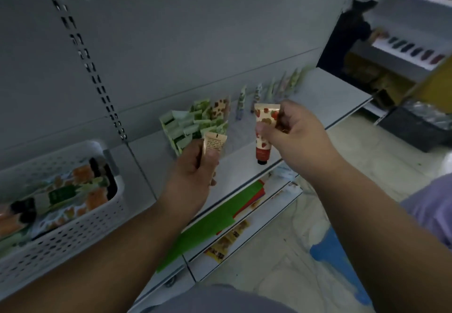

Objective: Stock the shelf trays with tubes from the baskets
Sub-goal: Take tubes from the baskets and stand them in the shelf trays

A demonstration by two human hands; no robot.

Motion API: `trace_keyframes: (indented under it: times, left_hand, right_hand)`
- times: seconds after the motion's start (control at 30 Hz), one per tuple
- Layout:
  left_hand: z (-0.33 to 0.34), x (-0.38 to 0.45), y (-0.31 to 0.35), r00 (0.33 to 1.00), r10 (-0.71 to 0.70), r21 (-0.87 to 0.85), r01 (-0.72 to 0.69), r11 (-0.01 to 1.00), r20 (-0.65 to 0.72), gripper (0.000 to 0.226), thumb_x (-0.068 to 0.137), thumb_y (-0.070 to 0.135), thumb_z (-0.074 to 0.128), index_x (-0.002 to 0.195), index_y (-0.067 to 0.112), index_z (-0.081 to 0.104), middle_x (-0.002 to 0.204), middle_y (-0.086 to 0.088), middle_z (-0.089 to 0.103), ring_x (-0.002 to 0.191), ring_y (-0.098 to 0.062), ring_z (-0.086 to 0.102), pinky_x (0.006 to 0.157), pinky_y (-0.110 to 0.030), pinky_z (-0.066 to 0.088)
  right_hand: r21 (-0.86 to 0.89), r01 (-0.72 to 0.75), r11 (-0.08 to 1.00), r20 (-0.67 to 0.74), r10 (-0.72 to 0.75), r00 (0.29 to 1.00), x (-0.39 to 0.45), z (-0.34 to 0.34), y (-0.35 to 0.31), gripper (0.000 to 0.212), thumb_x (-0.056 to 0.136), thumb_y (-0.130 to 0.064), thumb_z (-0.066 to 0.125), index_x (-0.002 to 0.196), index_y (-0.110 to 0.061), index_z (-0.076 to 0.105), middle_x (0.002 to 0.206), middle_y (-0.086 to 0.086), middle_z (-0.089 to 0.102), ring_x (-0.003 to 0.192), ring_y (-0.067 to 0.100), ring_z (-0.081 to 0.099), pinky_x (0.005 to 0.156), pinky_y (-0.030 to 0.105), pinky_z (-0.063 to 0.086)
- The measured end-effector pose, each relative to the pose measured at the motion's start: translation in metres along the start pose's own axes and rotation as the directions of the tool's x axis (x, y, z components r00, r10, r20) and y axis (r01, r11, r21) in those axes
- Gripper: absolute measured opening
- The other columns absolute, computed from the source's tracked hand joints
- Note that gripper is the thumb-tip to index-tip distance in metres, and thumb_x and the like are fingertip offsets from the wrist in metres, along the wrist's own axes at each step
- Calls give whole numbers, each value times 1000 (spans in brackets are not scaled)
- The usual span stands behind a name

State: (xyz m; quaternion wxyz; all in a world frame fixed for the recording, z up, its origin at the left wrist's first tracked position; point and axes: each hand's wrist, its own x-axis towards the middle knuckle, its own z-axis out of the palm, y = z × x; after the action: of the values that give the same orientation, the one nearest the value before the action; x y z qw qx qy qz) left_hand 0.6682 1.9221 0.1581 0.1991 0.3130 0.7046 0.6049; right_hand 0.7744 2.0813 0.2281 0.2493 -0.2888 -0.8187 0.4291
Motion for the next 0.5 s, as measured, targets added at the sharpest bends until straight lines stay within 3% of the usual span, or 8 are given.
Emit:
trace_keyframes:
  times: [0.1,0.2,0.27,0.33,0.4,0.5]
  left_hand:
    - [11,13,-6,998,-42,-9,42,999,-47,23,102,33,37,85,23,50,69,-1,49,56,-9,46,46,-14,37]
    - [22,28,-13,989,-56,5,57,998,-135,24,100,41,41,83,25,47,64,5,48,51,-6,42,46,-16,35]
    - [32,35,-15,973,-70,96,93,991,-219,16,94,46,49,93,31,47,69,11,54,58,-8,50,50,-22,40]
    - [43,37,-16,936,-112,199,186,962,-335,23,89,42,59,103,30,45,78,8,59,67,-13,59,55,-34,50]
    - [55,35,-15,894,-127,202,233,951,-430,25,86,40,63,100,32,45,79,3,60,69,-19,61,61,-45,53]
    - [71,35,-20,850,-118,182,243,953,-514,19,87,40,63,96,39,45,76,6,60,70,-20,61,64,-49,53]
  right_hand:
    - [-100,69,993,18,-67,998,37,-7,15,21,86,-30,69,92,-14,58,81,7,64,74,22,61,70,39,52]
    - [-228,190,955,62,-180,982,75,-5,29,19,88,-33,67,93,-19,55,78,-8,59,69,3,54,61,18,42]
    - [-261,288,921,119,-265,957,99,-1,40,14,91,-34,62,96,-24,54,77,-14,55,68,3,51,57,18,38]
    - [-244,386,890,205,-342,917,124,4,52,13,96,-32,55,101,-20,58,79,-12,55,72,8,51,57,25,35]
    - [-210,493,844,256,-439,861,146,10,63,17,97,-26,53,105,-14,62,87,-6,54,79,11,51,61,24,29]
    - [-141,611,779,311,-551,774,173,20,72,18,95,-23,56,103,-10,66,90,-1,54,82,12,47,65,21,26]
